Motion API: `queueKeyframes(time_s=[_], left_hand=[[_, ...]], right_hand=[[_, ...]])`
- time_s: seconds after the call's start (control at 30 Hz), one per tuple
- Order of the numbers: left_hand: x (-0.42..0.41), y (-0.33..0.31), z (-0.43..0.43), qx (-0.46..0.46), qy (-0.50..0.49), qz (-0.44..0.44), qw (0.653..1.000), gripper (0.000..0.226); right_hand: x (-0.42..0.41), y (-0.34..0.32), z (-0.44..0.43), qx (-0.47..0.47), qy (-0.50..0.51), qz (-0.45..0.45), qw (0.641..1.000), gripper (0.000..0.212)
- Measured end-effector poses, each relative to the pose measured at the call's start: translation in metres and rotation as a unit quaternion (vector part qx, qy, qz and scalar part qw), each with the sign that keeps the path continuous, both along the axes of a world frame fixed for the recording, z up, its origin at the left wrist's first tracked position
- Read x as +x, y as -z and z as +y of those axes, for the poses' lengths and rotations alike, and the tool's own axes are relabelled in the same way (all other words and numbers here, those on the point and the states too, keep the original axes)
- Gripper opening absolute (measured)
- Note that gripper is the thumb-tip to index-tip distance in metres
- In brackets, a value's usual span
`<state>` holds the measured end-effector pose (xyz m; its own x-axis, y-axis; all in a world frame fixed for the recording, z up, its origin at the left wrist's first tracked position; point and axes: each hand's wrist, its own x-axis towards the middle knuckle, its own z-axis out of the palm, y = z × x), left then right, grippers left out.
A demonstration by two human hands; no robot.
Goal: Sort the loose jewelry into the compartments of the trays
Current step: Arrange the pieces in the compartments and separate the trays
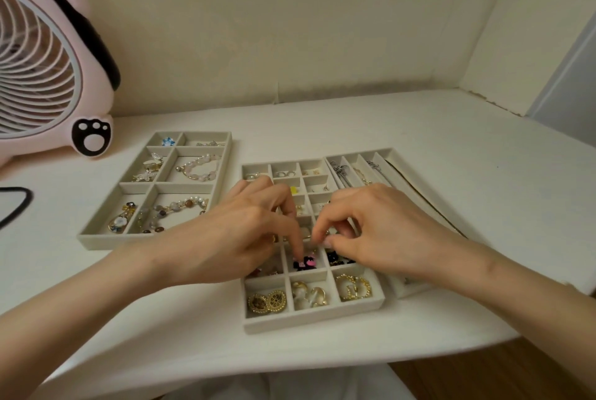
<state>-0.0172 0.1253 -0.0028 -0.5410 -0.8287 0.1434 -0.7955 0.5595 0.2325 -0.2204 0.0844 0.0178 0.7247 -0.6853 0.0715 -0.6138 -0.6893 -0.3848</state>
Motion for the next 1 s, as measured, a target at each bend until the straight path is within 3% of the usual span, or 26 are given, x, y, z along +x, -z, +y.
queueKeyframes(time_s=[0.37, 0.6, 1.0], left_hand=[[0.0043, 0.0040, 0.0002, -0.036, 0.027, -0.023, 0.999, 0.053], [0.0045, -0.0002, 0.0021, -0.075, 0.034, -0.070, 0.994, 0.045], [0.0044, -0.0022, 0.0028, -0.069, 0.042, -0.057, 0.995, 0.048]], right_hand=[[0.0053, -0.0013, 0.0017, -0.035, -0.037, 0.067, 0.996, 0.031], [0.0067, -0.0034, 0.0024, -0.024, -0.041, 0.060, 0.997, 0.032], [0.0055, -0.0014, -0.0012, -0.002, -0.074, 0.051, 0.996, 0.034]])
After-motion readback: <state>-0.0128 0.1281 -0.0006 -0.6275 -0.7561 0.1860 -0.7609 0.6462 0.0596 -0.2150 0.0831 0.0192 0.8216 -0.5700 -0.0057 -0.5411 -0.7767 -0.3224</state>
